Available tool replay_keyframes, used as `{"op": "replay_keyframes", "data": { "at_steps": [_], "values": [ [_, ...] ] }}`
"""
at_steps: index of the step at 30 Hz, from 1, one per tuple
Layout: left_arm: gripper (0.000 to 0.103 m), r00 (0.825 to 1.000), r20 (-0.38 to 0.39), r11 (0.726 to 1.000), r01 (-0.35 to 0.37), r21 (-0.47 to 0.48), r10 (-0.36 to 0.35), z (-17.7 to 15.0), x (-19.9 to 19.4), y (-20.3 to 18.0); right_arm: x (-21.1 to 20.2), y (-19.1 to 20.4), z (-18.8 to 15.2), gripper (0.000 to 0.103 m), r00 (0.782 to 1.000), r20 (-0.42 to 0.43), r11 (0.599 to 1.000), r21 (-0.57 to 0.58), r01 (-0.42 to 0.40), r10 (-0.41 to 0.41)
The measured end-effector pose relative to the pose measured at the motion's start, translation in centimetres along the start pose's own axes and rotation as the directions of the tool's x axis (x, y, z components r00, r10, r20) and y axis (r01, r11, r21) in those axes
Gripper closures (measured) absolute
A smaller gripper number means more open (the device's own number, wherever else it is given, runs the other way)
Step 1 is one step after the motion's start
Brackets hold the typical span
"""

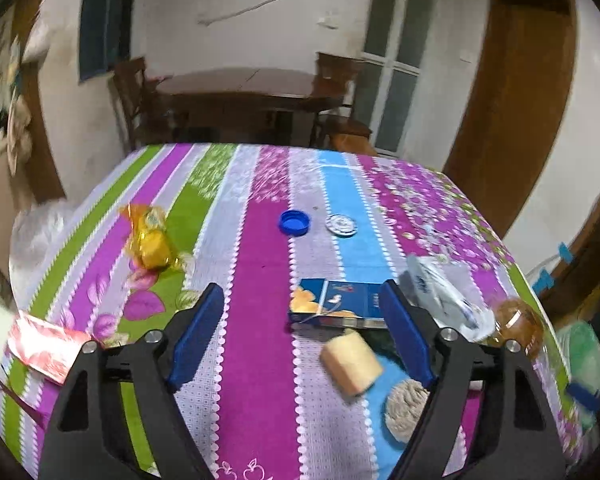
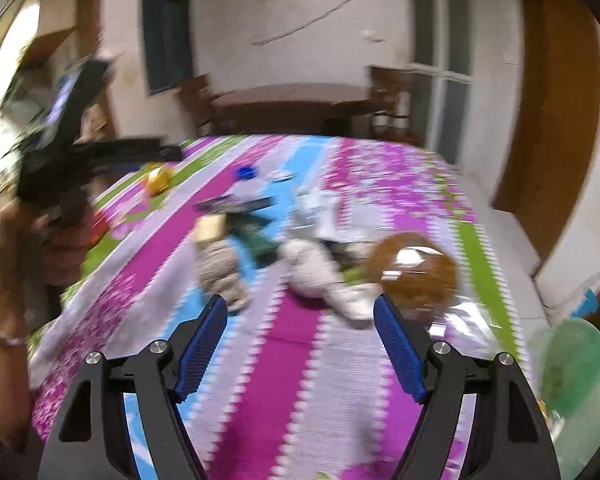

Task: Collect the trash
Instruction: 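Grasp the blue cigarette box with the left tool while the right tool grasps the beige knitted cloth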

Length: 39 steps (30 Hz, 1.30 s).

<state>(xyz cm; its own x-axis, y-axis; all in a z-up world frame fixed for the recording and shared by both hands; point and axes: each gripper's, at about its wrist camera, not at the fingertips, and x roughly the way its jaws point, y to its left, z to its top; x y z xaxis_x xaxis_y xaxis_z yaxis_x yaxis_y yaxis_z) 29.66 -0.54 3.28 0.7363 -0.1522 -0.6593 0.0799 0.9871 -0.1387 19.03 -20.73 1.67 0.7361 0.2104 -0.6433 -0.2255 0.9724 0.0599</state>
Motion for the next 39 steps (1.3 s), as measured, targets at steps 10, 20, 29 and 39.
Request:
{"op": "replay_keyframes", "data": {
  "at_steps": [10, 20, 29, 39],
  "values": [
    [0.034, 0.961, -0.246, 0.98, 0.078, -0.185, -0.123, -0.1, 5.5, 2.0, 7.7, 6.0, 2.3, 0.026, 0.985, -0.155, 0.983, -0.155, -0.101, 0.077],
    [0.031, 0.875, -0.358, 0.892, 0.158, -0.424, -0.326, -1.7, 9.5, 3.3, 11.8, 4.8, 3.0, 0.031, 0.971, -0.218, 0.991, -0.069, -0.111, 0.094],
    [0.031, 0.766, -0.281, 0.721, 0.318, -0.616, -0.578, -2.2, 11.5, 3.2, 13.2, 4.6, 2.9, 0.031, 0.969, -0.221, 0.99, -0.052, -0.128, 0.114],
    [0.078, 0.743, -0.216, 0.649, 0.359, -0.67, -0.634, -2.1, 13.6, 2.4, 13.7, 5.2, 3.3, 0.063, 0.964, -0.223, 0.986, -0.049, -0.162, 0.147]
  ]
}}
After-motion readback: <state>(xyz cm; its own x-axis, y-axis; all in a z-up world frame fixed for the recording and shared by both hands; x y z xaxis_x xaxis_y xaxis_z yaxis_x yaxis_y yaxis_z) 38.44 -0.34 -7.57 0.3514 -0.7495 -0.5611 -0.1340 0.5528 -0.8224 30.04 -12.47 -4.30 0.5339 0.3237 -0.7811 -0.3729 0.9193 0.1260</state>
